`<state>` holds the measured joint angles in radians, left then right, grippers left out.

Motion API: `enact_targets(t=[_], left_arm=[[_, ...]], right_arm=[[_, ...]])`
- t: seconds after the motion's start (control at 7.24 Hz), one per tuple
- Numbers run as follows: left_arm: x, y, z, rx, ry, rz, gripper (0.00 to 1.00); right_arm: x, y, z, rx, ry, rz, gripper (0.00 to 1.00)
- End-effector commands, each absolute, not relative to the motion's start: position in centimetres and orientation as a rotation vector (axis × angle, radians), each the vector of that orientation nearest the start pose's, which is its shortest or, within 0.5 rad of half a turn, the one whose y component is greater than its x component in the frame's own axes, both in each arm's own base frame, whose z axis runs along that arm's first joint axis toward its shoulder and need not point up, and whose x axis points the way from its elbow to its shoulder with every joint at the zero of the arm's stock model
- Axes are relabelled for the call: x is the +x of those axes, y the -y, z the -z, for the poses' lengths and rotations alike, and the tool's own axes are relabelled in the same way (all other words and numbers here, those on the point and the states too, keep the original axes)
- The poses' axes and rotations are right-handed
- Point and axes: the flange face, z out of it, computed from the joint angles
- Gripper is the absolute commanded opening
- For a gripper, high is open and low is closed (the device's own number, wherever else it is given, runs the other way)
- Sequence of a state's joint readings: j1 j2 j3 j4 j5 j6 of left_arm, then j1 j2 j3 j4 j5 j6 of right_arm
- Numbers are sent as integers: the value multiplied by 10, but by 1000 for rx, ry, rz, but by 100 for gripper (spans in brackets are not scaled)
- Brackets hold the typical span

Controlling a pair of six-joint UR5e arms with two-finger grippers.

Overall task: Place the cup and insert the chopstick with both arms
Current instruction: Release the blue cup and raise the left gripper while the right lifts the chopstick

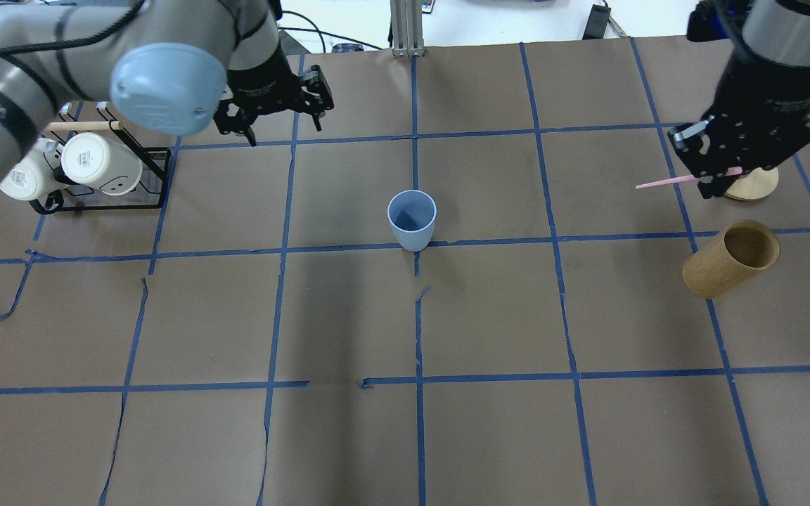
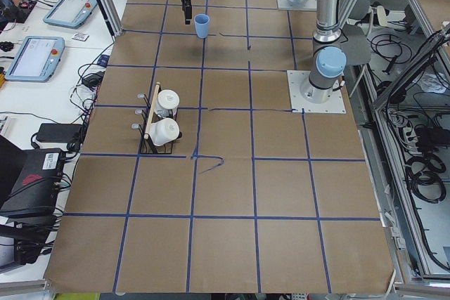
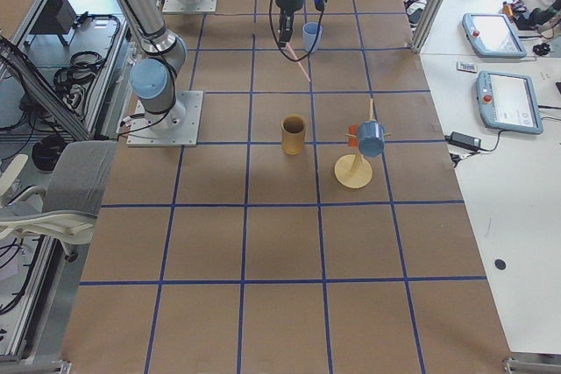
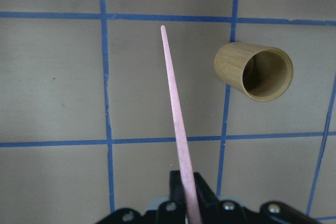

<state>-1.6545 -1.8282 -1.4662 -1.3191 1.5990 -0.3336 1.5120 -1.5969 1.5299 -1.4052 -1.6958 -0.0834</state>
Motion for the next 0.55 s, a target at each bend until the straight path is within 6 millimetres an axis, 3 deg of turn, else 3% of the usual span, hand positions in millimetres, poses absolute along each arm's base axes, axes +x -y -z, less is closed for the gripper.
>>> enact_targets(t=[0.0,0.28,0.41], left_arm=[[-123,575,-471,-475,-3093,195,100],[-119,562,-478,-397,-3098,147,100],[-117,558,-479,-372,-3095,135,100]], right_arm=[[183,520,-512,-62,-3263,-108,15],[249,540,-495,100,-3181,-82,15],[281,535,-486,96,-3180,-72,15]])
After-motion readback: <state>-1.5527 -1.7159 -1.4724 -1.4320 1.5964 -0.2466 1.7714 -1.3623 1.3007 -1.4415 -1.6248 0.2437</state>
